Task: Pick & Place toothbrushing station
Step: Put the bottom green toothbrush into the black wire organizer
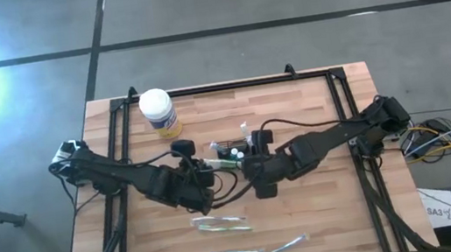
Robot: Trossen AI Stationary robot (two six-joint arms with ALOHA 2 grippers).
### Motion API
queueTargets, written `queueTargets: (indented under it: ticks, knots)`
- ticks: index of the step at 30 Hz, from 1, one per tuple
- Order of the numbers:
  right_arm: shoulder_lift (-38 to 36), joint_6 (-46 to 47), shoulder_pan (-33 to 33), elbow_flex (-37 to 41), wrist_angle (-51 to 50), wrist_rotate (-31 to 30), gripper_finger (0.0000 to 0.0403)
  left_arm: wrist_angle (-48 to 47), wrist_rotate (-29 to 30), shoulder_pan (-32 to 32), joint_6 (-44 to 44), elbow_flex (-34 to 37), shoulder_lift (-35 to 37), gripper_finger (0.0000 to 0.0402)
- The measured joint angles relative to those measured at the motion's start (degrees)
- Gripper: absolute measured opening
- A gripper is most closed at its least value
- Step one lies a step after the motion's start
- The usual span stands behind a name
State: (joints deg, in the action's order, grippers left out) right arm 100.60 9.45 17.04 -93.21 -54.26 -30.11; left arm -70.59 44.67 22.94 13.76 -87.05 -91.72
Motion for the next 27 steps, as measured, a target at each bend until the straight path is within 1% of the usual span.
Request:
queueTargets:
  ticks: [9, 14, 17, 19, 27]
  knots:
    - [0.57, -0.09, -0.04, 0.02, -0.02, 0.31, 0.0065, 0.05, -0.02, 0.0, -0.04, 0.01, 0.0, 0.0002]
    - [0.39, -0.48, -0.11, 0.04, -0.22, 0.31, 0.0024, 0.05, -0.16, 0.04, -0.22, 0.0, 0.0, 0.0002]
    - [0.25, -0.48, -0.11, 0.04, -0.49, 0.28, 0.0019, 0.14, -0.14, 0.04, -0.24, 0.0, 0.0, 0.0004]
    - [0.05, -0.48, -0.11, 0.04, -0.78, 0.28, 0.0019, 0.27, 0.12, 0.06, -0.28, -0.01, 0.0, 0.0013]
    - [-2.14, -0.24, 0.3, 0.14, -3.07, 0.45, 0.0019, -0.39, 0.45, 2.14, -1.32, -0.04, 2.4, 0.0079]
